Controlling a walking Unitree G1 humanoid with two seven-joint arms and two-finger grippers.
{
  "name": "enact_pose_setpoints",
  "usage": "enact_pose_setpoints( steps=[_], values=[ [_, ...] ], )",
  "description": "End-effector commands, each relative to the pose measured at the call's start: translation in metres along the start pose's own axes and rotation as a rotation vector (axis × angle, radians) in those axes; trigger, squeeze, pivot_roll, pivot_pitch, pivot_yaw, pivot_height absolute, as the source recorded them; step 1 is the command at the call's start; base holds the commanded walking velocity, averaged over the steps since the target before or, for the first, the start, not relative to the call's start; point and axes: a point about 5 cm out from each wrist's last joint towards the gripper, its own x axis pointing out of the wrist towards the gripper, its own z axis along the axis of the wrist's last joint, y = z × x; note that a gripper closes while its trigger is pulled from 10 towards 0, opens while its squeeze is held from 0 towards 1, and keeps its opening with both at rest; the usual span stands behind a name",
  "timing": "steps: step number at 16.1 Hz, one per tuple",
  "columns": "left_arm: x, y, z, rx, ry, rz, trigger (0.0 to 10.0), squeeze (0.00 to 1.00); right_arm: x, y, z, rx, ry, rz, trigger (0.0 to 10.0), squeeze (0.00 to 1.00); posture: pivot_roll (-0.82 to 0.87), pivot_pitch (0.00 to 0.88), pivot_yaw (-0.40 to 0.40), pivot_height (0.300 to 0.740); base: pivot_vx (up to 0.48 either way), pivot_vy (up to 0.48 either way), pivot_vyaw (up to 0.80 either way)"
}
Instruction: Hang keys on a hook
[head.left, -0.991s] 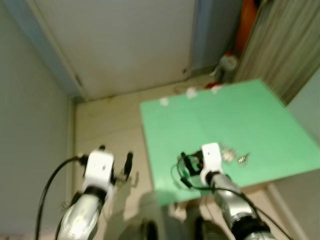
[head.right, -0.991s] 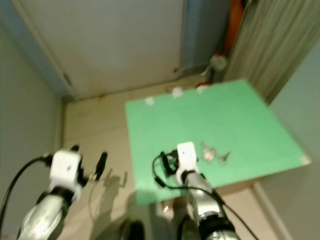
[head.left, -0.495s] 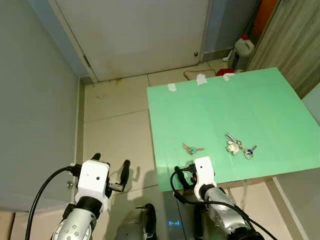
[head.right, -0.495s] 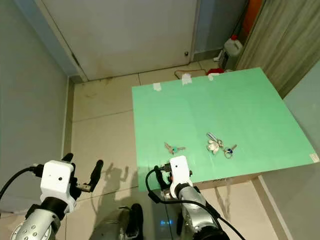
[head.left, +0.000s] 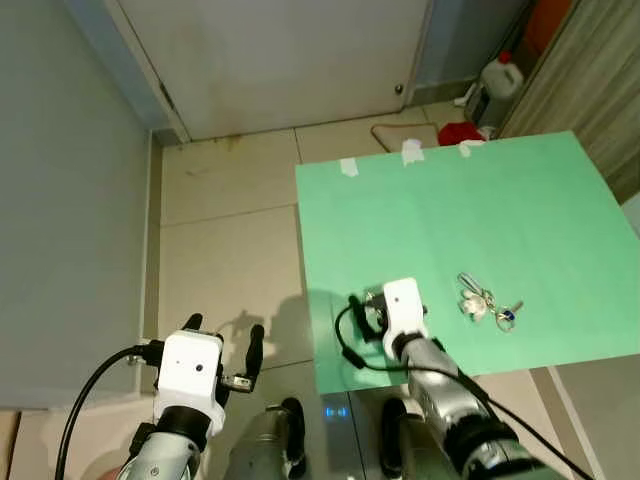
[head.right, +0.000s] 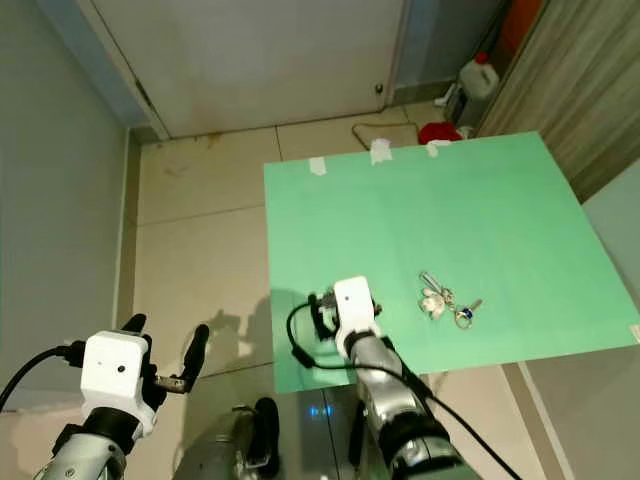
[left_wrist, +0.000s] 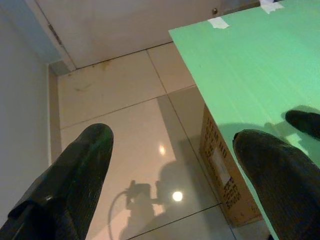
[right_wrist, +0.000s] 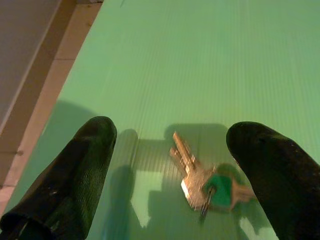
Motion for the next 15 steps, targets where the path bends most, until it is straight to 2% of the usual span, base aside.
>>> enact_pose_setpoints(
  steps=[1,3,6,15],
  values=[
    [-0.005,0.001,-0.004,0.003,0.03,0.013,10.0,0.0,-0.005,0.001,-0.012,0.001,0.043,-0.007,10.0,0.0,0.23,0.322,0.061,0.74,0.0,0.0,0.0],
    [-0.008,0.0,-0.004,0.0,0.03,0.025,10.0,0.0,-0.002,-0.003,-0.008,-0.025,0.035,-0.031,10.0,0.0,0.23,0.327,0.058,0.74,0.0,0.0,0.0],
    [-0.009,-0.001,-0.004,-0.004,0.031,0.032,10.0,0.0,-0.005,-0.007,-0.014,-0.043,0.051,-0.047,10.0,0.0,0.22,0.337,0.051,0.74,0.0,0.0,0.0],
    [-0.006,-0.006,-0.003,-0.013,0.017,0.025,10.0,0.0,-0.01,-0.007,-0.021,-0.036,0.049,-0.06,10.0,0.0,0.2,0.343,0.046,0.74,0.0,0.0,0.0]
  ],
)
